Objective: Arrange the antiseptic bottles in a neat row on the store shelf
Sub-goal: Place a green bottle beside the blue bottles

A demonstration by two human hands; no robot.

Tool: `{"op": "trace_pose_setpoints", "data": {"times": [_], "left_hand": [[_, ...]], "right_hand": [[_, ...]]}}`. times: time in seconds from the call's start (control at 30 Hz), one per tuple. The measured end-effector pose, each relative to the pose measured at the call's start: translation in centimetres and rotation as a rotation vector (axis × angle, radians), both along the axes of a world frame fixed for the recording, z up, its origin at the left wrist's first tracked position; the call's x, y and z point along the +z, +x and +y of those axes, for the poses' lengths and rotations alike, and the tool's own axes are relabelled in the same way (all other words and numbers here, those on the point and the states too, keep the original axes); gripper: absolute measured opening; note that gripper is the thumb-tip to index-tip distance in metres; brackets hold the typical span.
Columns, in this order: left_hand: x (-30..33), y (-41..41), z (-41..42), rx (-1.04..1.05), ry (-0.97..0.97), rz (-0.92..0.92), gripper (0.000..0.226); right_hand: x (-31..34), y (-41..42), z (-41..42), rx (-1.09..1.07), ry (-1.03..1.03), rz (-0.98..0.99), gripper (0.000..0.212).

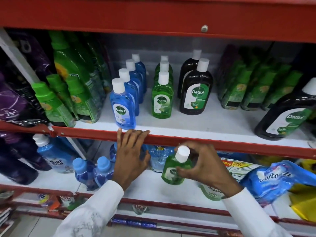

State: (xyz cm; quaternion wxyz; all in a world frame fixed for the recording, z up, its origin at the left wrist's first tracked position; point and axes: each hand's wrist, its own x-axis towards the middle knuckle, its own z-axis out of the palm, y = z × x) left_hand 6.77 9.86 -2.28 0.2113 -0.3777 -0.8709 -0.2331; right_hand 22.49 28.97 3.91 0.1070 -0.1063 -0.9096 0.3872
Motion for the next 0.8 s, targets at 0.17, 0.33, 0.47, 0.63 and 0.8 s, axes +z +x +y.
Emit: {"op": "trace_pose_setpoints", "data": {"times": [0.17, 0.33, 0.47, 0.63, 0.8], "left_hand": [[0.1, 0.1, -0.1, -0.006, 0.011, -0.008, 0.066], [0.0, -0.1, -0.1, -0.012, -0.007, -0.053, 0.069], [-0.1, -0.2, -0.4, -0.015, -0.044, -0.051, 0.073], [0.0, -0.4, -0.9, -0.028, -0.083, -0.04, 0.078], [0.5, 0.6, -0.2, 0.004, -0.093, -0.037, 0.074]], "right_hand": [[9.3, -1.1, -1.0, -0.06, -0.032, 0.309, 0.056], [12.4, -5.6, -1.1, -0.12, 0.045, 0.391, 0.047], [11.5, -9.4, -0.7, -0.119, 0.066, 0.303, 0.05], [9.9, -11.6, -0.8, -0.119, 0.085, 0.229, 0.061], [9.5, -11.9, -0.9, -0.108, 0.072, 0.208, 0.069]]}}
